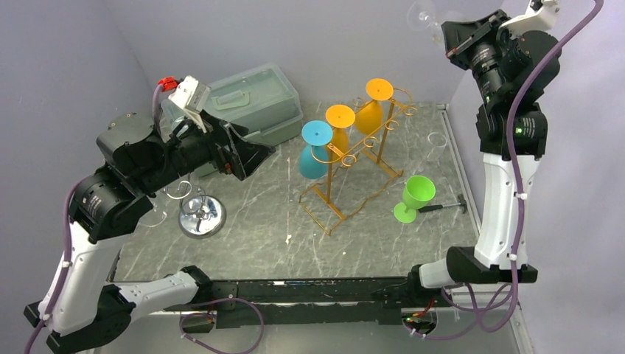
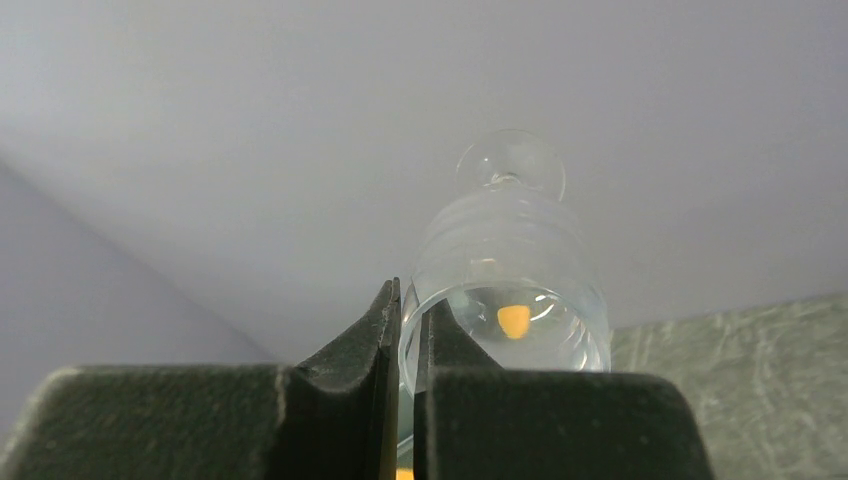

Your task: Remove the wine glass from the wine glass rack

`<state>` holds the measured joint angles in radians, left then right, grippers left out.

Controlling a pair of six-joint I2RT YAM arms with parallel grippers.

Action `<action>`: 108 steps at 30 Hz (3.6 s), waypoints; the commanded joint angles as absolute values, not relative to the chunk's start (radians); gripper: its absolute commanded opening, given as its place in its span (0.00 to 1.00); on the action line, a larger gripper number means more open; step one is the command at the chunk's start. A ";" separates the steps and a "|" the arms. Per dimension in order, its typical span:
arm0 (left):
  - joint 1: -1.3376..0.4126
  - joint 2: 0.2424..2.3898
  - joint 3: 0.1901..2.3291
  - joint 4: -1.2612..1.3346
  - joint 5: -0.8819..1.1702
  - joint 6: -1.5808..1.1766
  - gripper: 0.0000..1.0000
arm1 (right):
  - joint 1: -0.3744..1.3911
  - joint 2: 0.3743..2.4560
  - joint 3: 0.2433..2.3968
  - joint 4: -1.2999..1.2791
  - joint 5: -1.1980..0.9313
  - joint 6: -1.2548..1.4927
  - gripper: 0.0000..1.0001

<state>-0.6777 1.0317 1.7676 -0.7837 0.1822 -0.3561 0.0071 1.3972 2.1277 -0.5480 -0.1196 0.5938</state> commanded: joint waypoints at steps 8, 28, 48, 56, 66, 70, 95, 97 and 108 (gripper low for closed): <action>-0.680 1.065 1.798 -0.763 0.168 -0.325 0.99 | -0.023 1.638 2.403 -0.668 0.146 0.473 0.00; -0.680 1.157 1.779 -0.770 0.202 -0.266 0.99 | -0.195 2.026 2.458 -0.996 0.005 0.456 0.00; -0.630 1.207 1.730 -0.737 0.259 -0.225 1.00 | -0.196 2.247 2.479 -1.076 0.011 0.429 0.00; -0.607 1.207 1.715 -0.717 0.280 -0.226 0.99 | -0.196 2.300 2.475 -1.072 0.018 0.442 0.00; -0.586 1.210 1.713 -0.711 0.293 -0.233 1.00 | -0.193 2.341 2.479 -1.054 0.005 0.453 0.08; -0.580 1.211 1.710 -0.708 0.297 -0.238 0.99 | -0.191 2.330 2.481 -1.051 0.014 0.451 0.20; -0.572 1.216 1.707 -0.679 0.301 -0.261 1.00 | -0.170 2.221 2.502 -1.005 0.093 0.441 0.56; -0.572 1.218 1.710 -0.678 0.301 -0.262 0.99 | -0.169 2.208 2.502 -1.010 0.107 0.439 0.57; -0.572 1.250 1.750 -0.684 0.302 -0.267 0.99 | -0.161 2.087 2.492 -1.037 0.178 0.434 0.70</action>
<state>-0.5770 1.2320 1.7058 -0.7155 0.2916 -0.2573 -0.1665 2.1876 2.4546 -1.0435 0.1154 0.4477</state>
